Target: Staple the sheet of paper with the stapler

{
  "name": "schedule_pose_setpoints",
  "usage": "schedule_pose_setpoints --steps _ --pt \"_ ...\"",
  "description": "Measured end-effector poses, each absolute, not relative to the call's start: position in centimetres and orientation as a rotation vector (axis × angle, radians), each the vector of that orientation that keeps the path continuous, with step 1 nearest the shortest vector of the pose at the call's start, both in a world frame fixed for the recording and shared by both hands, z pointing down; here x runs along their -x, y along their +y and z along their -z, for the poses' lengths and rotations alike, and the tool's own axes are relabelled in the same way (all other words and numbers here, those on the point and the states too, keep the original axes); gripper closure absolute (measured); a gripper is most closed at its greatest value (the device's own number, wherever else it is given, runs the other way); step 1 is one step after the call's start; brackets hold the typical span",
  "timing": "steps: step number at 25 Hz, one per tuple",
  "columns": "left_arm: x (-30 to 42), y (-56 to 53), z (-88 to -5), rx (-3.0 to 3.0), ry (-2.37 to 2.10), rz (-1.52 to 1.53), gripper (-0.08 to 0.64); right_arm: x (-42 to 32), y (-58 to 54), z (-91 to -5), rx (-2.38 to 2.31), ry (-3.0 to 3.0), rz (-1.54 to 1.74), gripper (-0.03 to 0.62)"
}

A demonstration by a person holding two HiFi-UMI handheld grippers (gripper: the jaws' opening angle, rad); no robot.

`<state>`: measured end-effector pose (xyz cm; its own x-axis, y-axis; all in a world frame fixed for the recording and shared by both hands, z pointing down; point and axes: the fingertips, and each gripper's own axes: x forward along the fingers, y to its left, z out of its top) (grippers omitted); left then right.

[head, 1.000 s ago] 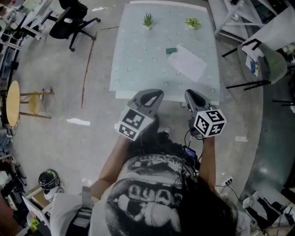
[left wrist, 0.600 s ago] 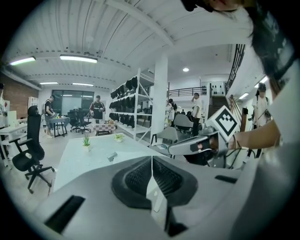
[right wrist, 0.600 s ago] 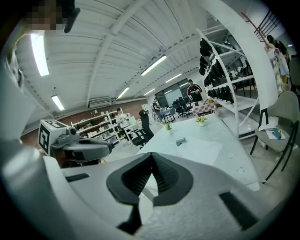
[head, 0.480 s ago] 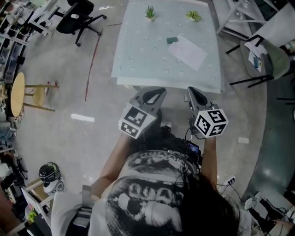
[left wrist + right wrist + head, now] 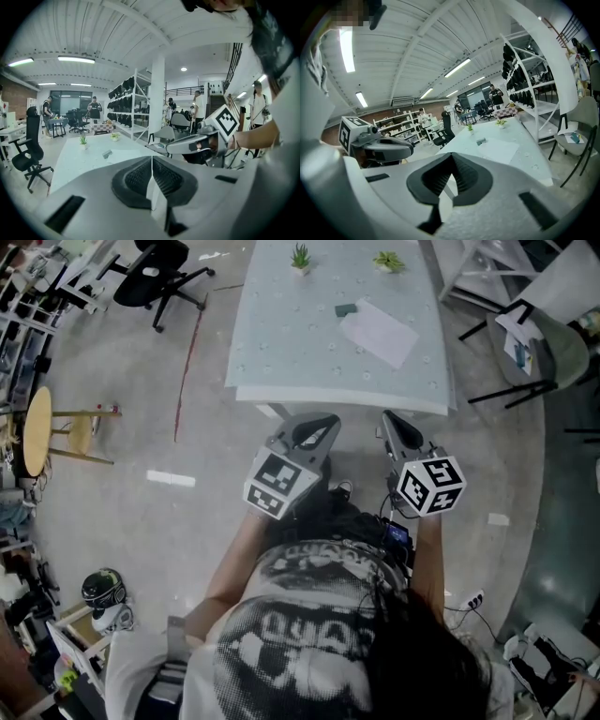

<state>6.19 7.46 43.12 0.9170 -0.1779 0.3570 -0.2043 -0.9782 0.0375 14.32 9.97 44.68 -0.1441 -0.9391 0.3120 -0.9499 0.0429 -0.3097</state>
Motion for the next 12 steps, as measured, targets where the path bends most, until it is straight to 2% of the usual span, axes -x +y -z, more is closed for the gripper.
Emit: schedule_pose_setpoints --steps 12 --pt "-5.6 8.9 -43.5 -3.005 -0.283 -0.548 0.555 -14.0 11.1 -44.9 -2.039 -2.238 -0.683 0.604"
